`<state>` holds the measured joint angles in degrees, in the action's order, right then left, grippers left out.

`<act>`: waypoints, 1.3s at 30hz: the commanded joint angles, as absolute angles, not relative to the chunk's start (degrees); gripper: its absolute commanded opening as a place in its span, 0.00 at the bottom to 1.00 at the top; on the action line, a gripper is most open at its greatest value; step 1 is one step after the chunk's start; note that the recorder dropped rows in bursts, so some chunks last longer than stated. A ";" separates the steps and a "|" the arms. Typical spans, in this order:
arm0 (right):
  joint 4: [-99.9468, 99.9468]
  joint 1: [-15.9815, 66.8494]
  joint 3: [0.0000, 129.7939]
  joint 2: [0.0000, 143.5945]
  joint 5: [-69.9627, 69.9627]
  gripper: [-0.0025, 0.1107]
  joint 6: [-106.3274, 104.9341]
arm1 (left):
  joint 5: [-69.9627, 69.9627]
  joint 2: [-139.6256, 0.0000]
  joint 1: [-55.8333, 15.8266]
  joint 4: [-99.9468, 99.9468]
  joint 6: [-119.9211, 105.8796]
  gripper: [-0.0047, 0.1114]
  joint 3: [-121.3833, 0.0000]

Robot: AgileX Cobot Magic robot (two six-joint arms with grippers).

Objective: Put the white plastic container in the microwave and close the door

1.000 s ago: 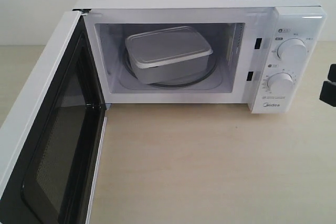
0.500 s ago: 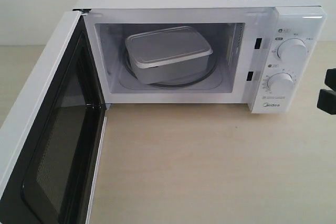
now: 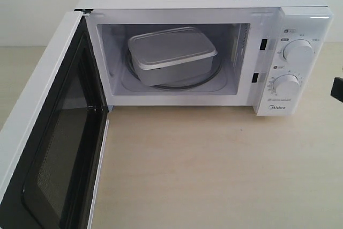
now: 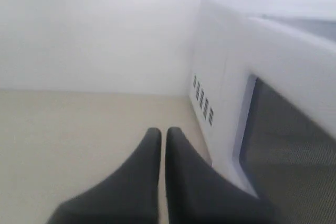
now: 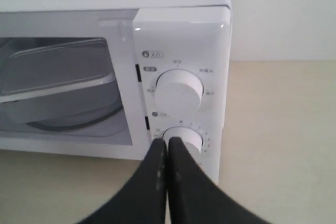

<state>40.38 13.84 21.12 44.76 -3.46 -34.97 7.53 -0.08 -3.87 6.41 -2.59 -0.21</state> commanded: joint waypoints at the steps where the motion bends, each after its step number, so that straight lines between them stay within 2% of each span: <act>1: 40.40 13.70 21.35 44.45 -9.40 0.02 -34.92 | -1.39 0.00 -3.61 6.64 7.62 0.08 0.00; 5: 40.29 13.70 23.23 44.45 -11.37 0.02 -37.41 | -5.33 0.00 -3.61 6.64 10.23 0.08 -0.09; 11: 42.62 13.70 29.87 44.45 -10.84 0.02 -39.51 | -5.35 -1.38 -3.61 6.52 10.23 0.08 -7.83; 17: 47.48 13.43 36.41 44.45 -10.13 0.02 -49.86 | 7.81 -15.35 -3.61 3.43 9.29 0.08 -18.73; 21: 59.57 9.22 36.68 44.03 -14.07 0.02 -60.61 | 14.27 -23.60 -3.61 5.65 8.84 0.08 -23.33; 23: 73.70 4.62 36.68 42.72 -13.43 0.02 -77.98 | 16.50 -27.99 -4.34 8.64 3.86 0.08 -25.98; 26: 91.41 -1.04 36.68 39.47 -13.95 0.02 -98.71 | 18.56 -34.99 -7.93 31.87 -21.82 0.08 -29.32; 28: 96.04 -1.41 36.68 37.99 -15.30 0.02 -101.61 | 21.15 -38.56 -9.40 43.88 -42.75 0.08 -30.36; 30: 99.95 -1.41 36.68 37.27 -14.47 0.02 -101.61 | 20.84 -40.20 -9.55 52.20 -51.50 0.08 -30.40; 39: 99.95 -1.41 36.68 37.27 -13.27 0.02 -100.61 | 22.02 -40.51 -9.55 57.42 -50.56 0.08 -30.40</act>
